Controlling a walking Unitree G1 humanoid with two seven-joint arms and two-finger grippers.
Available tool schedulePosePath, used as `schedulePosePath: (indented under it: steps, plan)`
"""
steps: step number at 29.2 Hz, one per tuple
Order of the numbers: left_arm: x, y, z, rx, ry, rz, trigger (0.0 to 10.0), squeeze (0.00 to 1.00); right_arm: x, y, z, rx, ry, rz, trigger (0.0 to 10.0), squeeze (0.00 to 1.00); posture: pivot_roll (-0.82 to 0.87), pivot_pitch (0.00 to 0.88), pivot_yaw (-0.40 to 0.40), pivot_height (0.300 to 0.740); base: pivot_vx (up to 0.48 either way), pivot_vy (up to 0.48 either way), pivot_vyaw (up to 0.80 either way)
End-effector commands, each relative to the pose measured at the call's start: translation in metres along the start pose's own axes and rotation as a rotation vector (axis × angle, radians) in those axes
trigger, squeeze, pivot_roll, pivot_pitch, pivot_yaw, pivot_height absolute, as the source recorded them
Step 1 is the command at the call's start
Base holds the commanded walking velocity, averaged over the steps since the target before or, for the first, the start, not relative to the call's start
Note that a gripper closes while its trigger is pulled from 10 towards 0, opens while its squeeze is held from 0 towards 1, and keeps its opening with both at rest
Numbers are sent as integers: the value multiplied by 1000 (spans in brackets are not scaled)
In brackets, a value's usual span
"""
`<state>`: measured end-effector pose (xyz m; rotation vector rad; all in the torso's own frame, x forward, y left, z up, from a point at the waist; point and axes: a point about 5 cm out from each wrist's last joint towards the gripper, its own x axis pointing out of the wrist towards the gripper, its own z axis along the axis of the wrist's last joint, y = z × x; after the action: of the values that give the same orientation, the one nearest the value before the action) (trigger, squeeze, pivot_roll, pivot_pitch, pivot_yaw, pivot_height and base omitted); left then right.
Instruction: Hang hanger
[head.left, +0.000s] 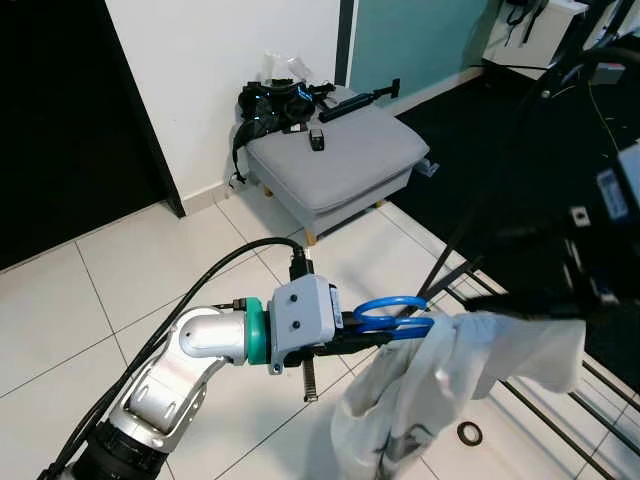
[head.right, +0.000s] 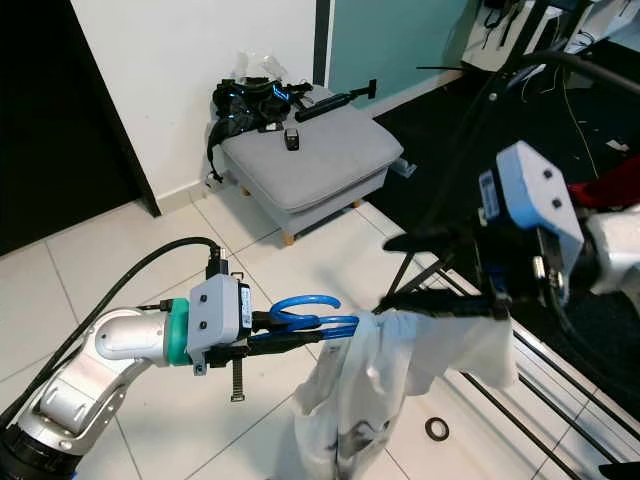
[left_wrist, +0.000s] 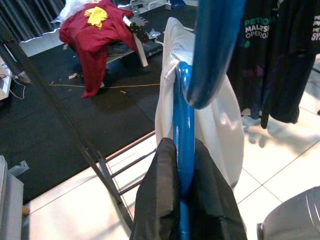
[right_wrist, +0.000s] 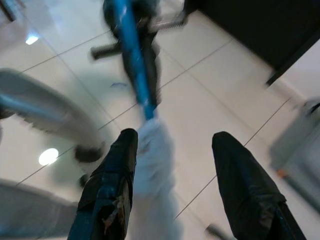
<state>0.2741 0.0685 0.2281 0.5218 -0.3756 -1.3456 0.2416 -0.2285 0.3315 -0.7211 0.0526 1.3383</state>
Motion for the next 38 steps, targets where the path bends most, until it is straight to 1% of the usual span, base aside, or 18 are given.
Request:
schedulePosePath:
  steps: [1, 4, 11, 13, 14, 15, 18, 23, 24, 25, 26, 27, 28, 30, 33, 38]
  plan:
    - [3, -2, 3, 18, -26, -23, 10000, 0, 5, 8, 1, -4, 14, 74, 10000, 0, -224, 213, 114, 740, 0, 0, 0]
    - [4, -1, 3, 21, -29, -23, 10000, 0, 14, 13, -8, 6, 40, 114, 10000, 0, -218, 213, 112, 740, 0, 0, 0]
    - [4, -1, 6, 23, -36, -22, 10000, 0, 24, 15, -19, -3, 71, 137, 10000, 0, -210, 210, 111, 740, 0, 0, 0]
    - [2, -1, 8, 19, -46, -21, 10000, 0, 31, 13, -31, -35, 127, 126, 10000, 0, -207, 210, 111, 740, 0, 0, 0]
    - [2, -1, 8, 19, -46, -21, 10000, 0, 31, 13, -31, -35, 127, 126, 10000, 0, -207, 210, 111, 740, 0, 0, 0]
    - [2, -2, 10, 19, -49, -23, 10000, 0, 32, 9, -35, -59, 151, 95, 10000, 0, -200, 208, 107, 740, 0, 0, 0]
    - [1, -3, 10, 21, -50, -28, 10000, 0, 33, 4, -39, -98, 188, 59, 10000, 0, -195, 205, 104, 740, 0, 0, 0]
    - [0, -6, 10, 21, -50, -36, 10000, 0, 33, 2, -40, -110, 203, 58, 10000, 0, -194, 202, 103, 740, 0, 0, 0]
    - [0, -6, 10, 20, -49, -37, 10000, 0, 33, 2, -40, -112, 200, 60, 8588, 0, -194, 202, 103, 740, 0, 0, 0]
    - [0, -6, 10, 20, -49, -37, 10000, 0, 33, 2, -40, -112, 200, 60, 8588, 0, -194, 202, 103, 740, 0, 0, 0]
    - [0, -7, 9, 18, -48, -40, 10000, 0, 34, 1, -38, -117, 187, 64, 4196, 0, -196, 201, 102, 740, 0, 0, 0]
    - [0, -7, 9, 18, -48, -40, 10000, 0, 34, 1, -38, -117, 187, 64, 4196, 0, -196, 201, 102, 740, 0, 0, 0]
    - [0, -8, 9, 18, -47, -42, 10000, 0, 34, 1, -38, -115, 177, 70, 0, 0, -197, 201, 102, 740, 0, 0, 0]
    - [0, -8, 9, 17, -47, -42, 10000, 0, 35, 1, -37, -114, 171, 74, 0, 0, -197, 201, 102, 740, 0, 0, 0]
    - [1, -8, 9, 19, -46, -47, 10000, 0, 35, 2, -34, -91, 132, 93, 0, 0, -199, 202, 104, 740, 0, 0, 0]
    - [2, -9, 9, 21, -46, -51, 10000, 0, 35, 3, -34, -85, 121, 106, 0, 0, -199, 202, 104, 740, 0, 0, 0]
